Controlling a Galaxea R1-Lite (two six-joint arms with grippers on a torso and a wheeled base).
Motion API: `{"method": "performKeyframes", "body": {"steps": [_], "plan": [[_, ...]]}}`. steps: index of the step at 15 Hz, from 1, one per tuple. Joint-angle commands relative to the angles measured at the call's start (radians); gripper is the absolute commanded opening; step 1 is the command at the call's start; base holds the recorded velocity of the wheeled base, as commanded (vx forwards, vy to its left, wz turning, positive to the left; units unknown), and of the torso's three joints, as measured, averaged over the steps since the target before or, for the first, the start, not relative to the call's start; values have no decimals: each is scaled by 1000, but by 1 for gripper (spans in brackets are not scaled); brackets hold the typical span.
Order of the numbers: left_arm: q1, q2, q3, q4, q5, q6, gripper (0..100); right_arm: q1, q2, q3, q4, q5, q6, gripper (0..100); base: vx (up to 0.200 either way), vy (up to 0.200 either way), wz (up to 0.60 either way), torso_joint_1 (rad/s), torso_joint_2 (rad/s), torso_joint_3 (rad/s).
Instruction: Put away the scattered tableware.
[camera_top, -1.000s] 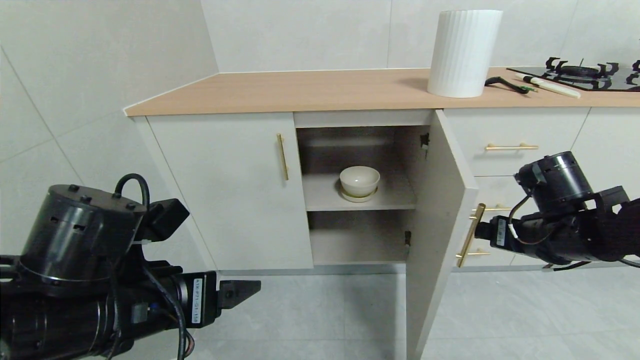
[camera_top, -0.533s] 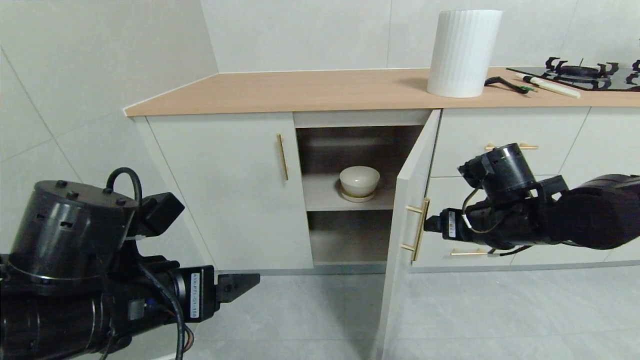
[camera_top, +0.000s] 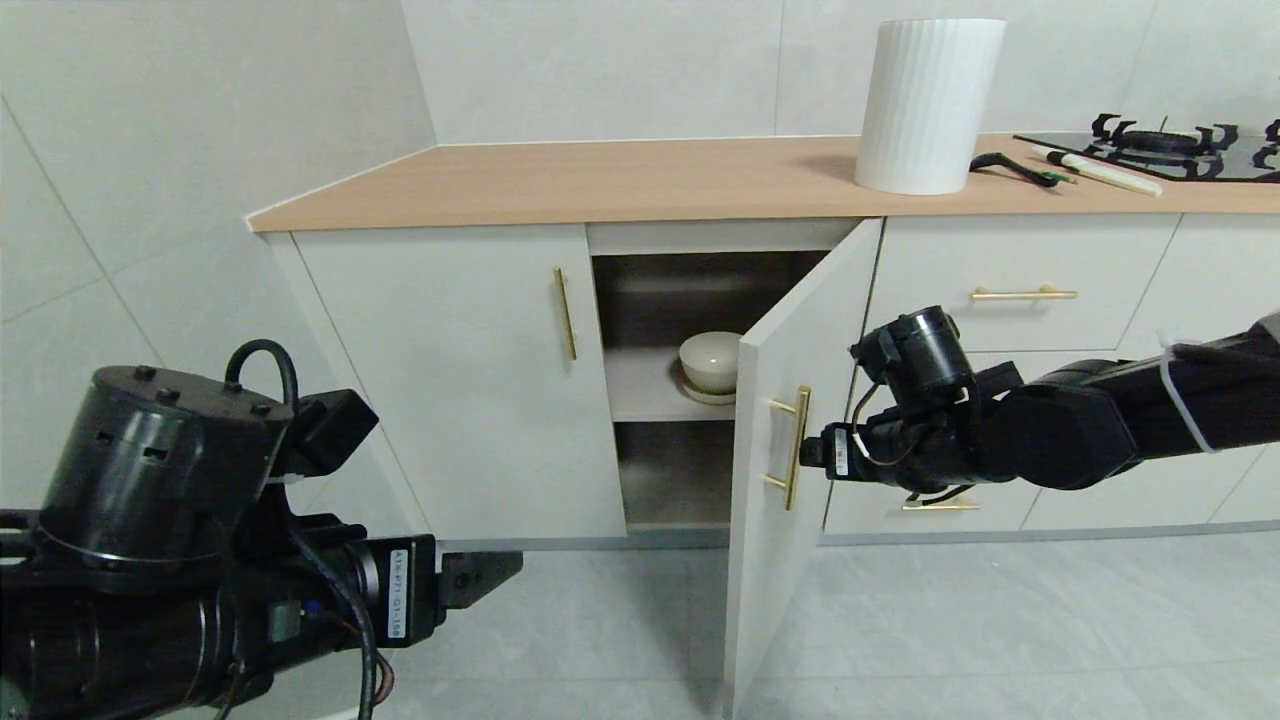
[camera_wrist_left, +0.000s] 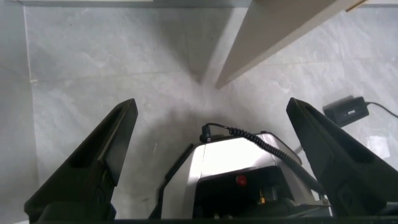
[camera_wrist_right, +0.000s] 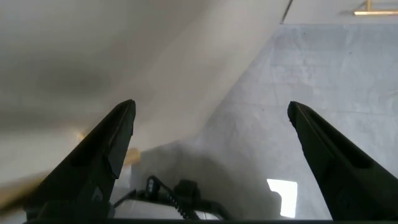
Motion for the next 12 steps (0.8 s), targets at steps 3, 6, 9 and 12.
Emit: {"method": "performKeyframes", "body": {"steps": [3,6,9,12], "plan": [[-6,6,0,-1,8,-1,100,0,57,1,-55,-3,4,100,0,0,0,0,0,0],[-8,6,-2,-1,10,-1,100,0,74,-2,-101,-7,7,100,0,0,0,0,0,0],[-8,12,0,-7,18,-1,100,0,86,-2,-132,-9,29,100,0,0,0,0,0,0],[-8,12,0,-7,30,-1,100,2,87,-3,-133,-7,35,100,133,0,0,0,5,0]]}}
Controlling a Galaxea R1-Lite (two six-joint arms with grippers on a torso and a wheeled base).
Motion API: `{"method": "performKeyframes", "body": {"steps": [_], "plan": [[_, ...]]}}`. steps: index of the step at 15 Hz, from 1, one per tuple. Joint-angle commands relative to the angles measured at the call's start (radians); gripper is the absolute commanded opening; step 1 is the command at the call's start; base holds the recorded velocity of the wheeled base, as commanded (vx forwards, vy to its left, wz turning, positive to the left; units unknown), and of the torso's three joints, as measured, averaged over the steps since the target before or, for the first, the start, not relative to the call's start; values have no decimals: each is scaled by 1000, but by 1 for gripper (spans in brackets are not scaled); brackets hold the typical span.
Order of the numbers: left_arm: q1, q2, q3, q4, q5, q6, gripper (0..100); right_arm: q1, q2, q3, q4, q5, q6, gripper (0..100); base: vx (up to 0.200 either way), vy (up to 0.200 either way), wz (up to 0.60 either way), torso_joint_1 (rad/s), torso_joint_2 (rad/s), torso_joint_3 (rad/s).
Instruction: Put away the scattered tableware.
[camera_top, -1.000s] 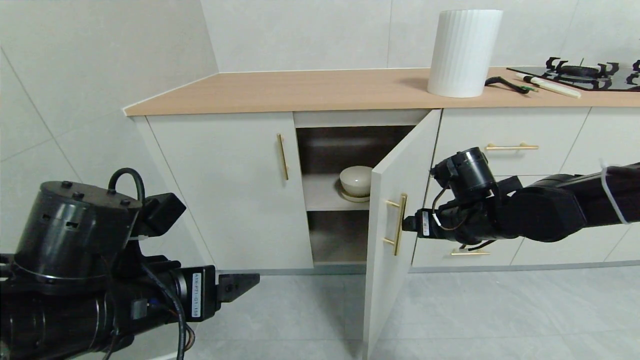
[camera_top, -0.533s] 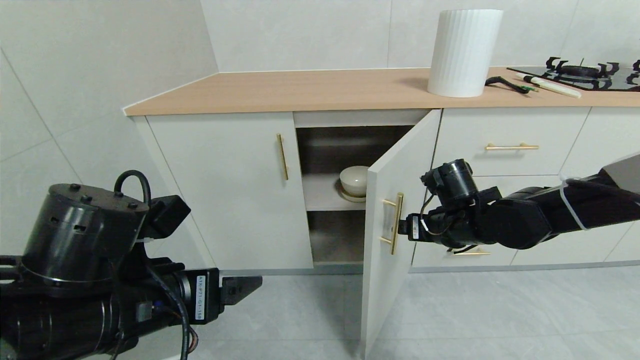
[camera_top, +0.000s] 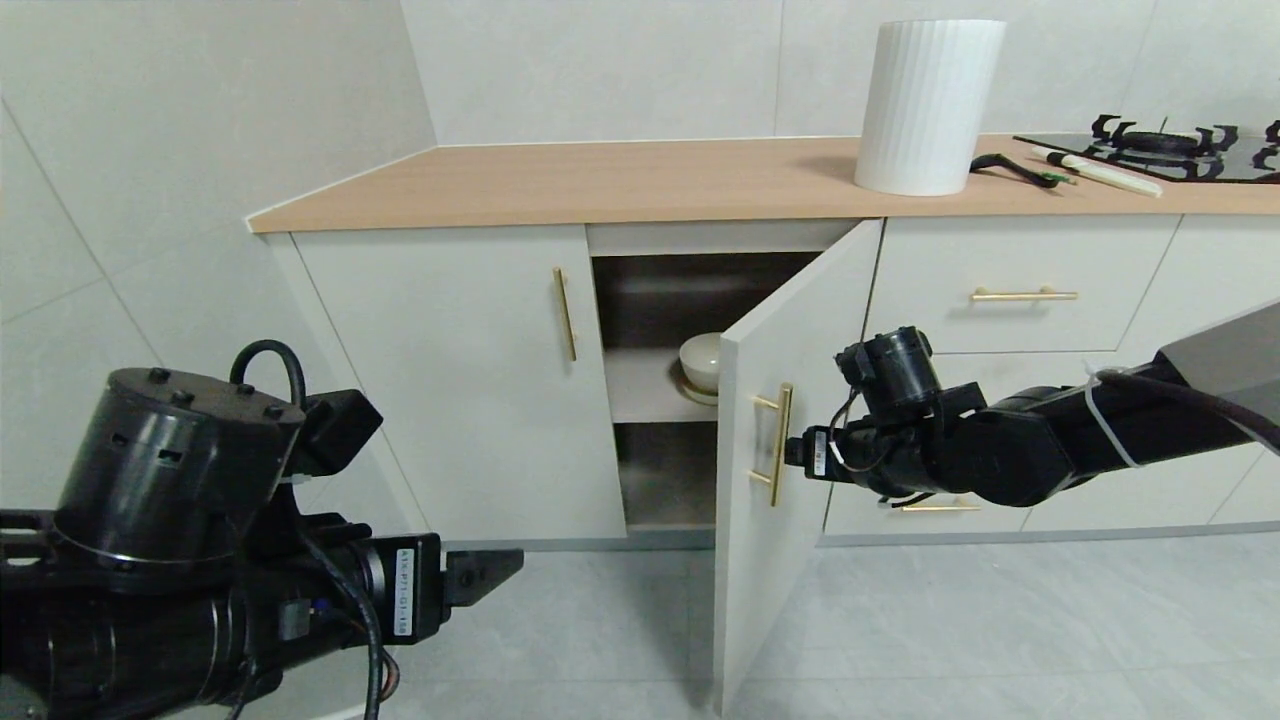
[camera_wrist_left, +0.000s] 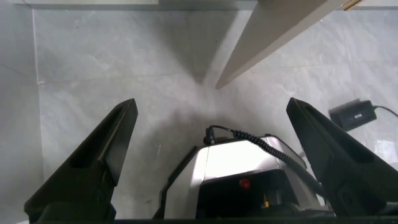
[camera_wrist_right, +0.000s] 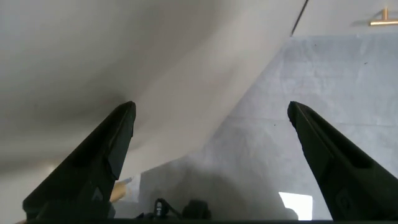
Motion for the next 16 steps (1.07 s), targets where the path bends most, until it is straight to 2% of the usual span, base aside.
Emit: {"method": "performKeyframes", "body": {"steps": [1,6,10,16], "plan": [[0,2,0,-1,1,0,100,1,5,0,-2,0,2,100,200,0,0,2,2,-7],[0,2,0,-9,1,0,100,23,5,2,-22,2,33,100,200,0,0,0,2,2],[0,2,1,-10,10,0,100,58,8,-26,-24,6,114,100,0,0,0,0,0,0],[0,2,6,-10,8,1,100,70,69,-166,-22,6,331,100,0,0,0,0,0,0]]}}
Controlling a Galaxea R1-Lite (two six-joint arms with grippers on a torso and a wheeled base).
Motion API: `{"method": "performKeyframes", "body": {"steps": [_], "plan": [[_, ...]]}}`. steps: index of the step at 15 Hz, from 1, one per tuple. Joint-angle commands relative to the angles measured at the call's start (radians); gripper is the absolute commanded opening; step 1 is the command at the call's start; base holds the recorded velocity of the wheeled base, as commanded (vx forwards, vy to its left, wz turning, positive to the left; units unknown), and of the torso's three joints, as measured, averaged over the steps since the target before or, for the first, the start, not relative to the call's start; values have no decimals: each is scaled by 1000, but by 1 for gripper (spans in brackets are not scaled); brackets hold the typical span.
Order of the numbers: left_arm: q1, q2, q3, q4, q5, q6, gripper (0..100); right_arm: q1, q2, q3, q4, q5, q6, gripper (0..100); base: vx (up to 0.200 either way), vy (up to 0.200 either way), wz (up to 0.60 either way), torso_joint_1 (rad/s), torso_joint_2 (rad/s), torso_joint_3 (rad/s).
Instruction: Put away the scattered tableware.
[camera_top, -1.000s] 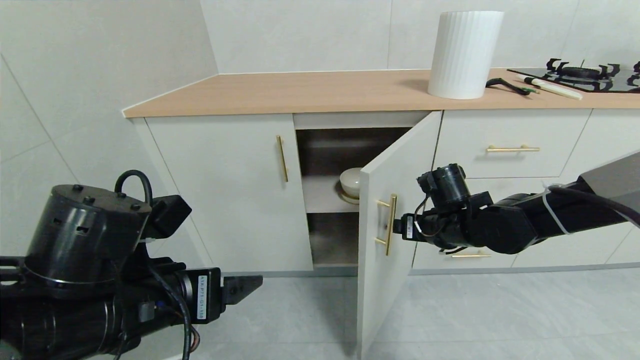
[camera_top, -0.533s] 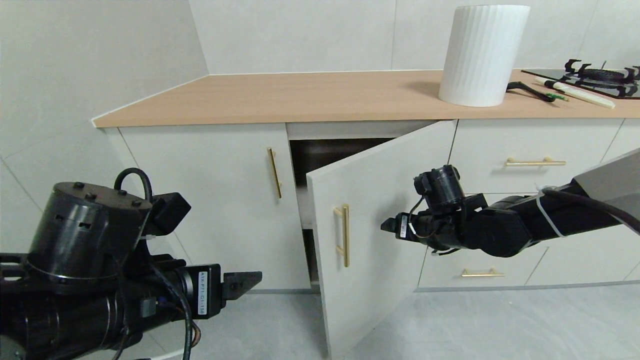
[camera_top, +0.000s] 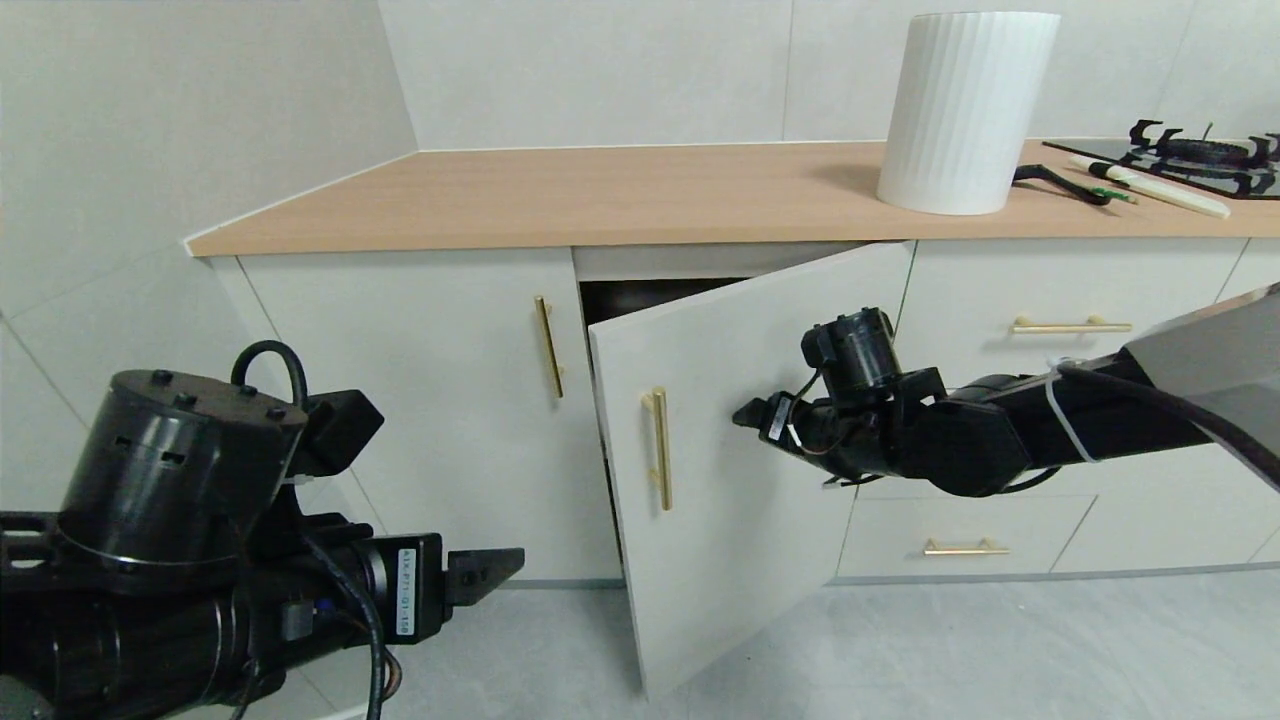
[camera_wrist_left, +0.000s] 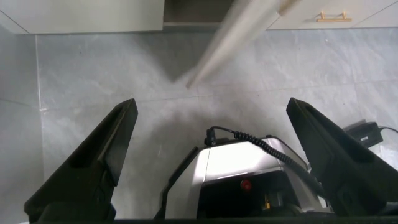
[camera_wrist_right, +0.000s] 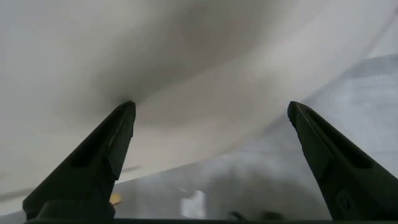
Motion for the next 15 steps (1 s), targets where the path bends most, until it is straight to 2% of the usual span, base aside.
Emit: {"method": "performKeyframes", "body": {"steps": [1,6,11,15], "plan": [[0,0,0,0,0,0,100,-2,47,-73,-1,-5,53,100,0,0,0,0,0,0],[0,0,5,0,0,0,100,-37,104,-171,-27,-22,177,100,0,0,0,0,0,0],[0,8,8,-12,0,0,100,-80,213,-294,-36,-102,195,100,0,0,0,0,0,0],[0,8,17,-26,0,11,100,-104,248,-332,-36,-125,198,100,0,0,0,0,0,0]]}}
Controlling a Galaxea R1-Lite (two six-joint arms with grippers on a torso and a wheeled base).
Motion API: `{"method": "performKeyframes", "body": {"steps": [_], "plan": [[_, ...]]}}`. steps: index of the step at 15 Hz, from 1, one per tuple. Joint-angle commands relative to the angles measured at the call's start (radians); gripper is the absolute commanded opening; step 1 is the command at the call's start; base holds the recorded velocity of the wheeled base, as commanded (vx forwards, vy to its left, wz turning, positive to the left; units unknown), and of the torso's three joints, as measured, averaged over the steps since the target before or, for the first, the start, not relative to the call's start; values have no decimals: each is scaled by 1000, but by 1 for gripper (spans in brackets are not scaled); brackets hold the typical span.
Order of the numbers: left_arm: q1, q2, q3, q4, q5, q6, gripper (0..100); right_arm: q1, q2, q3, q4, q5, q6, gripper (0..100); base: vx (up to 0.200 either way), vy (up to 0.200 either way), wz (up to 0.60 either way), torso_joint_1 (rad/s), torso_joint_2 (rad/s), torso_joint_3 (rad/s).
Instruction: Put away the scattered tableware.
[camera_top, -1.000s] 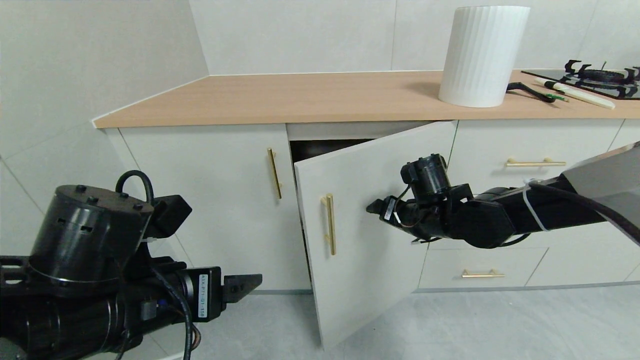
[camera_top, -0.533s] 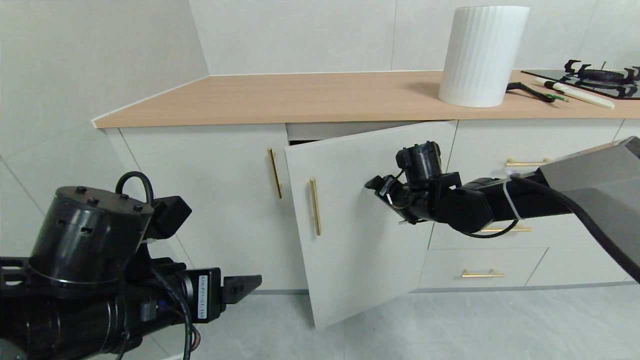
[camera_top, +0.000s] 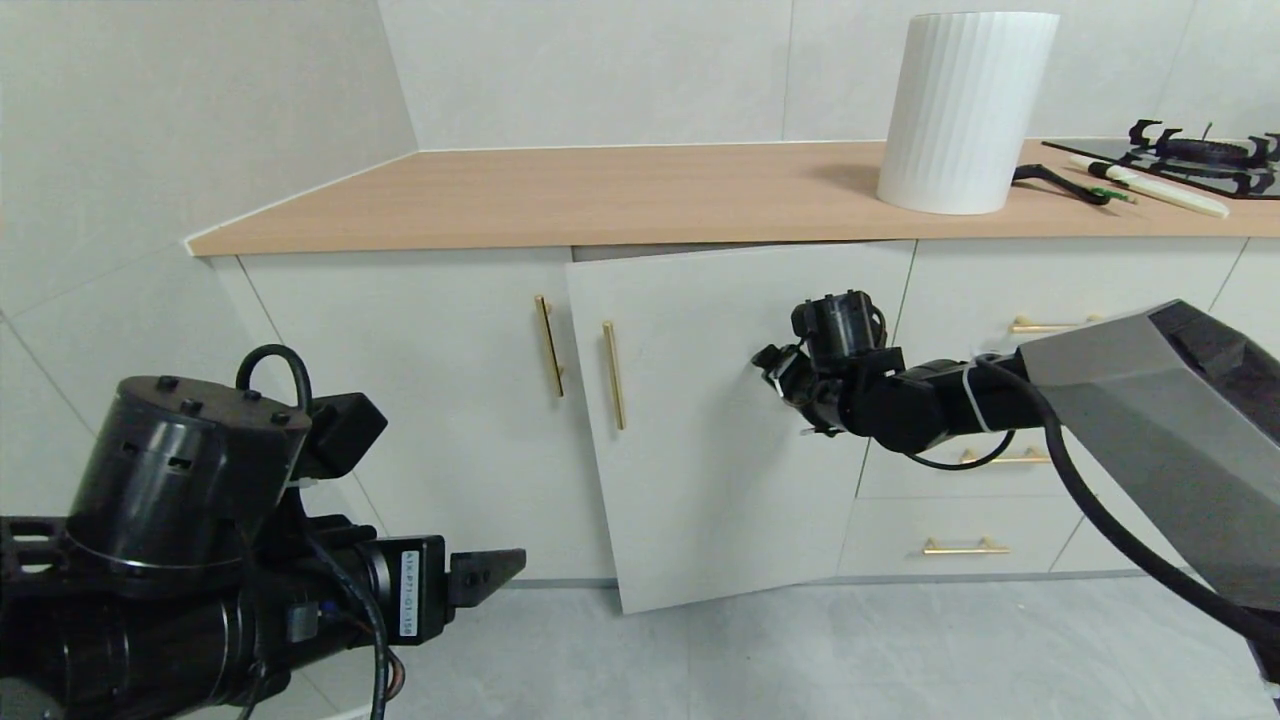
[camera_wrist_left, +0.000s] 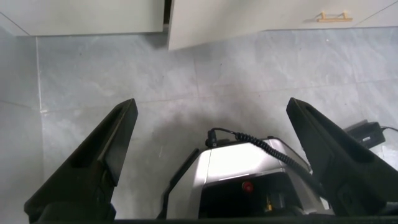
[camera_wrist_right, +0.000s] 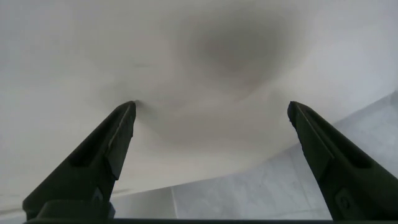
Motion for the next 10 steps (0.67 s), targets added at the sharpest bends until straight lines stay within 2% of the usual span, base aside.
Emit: {"method": "performKeyframes", "body": {"steps": [1,10], "plan": [[0,2,1,0,0,0,100,-10,30,-22,0,-4,1,100,0,0,0,0,0,0],[0,1,4,-2,0,2,100,-33,90,-91,-3,-54,-2,100,0,0,0,0,0,0]]}}
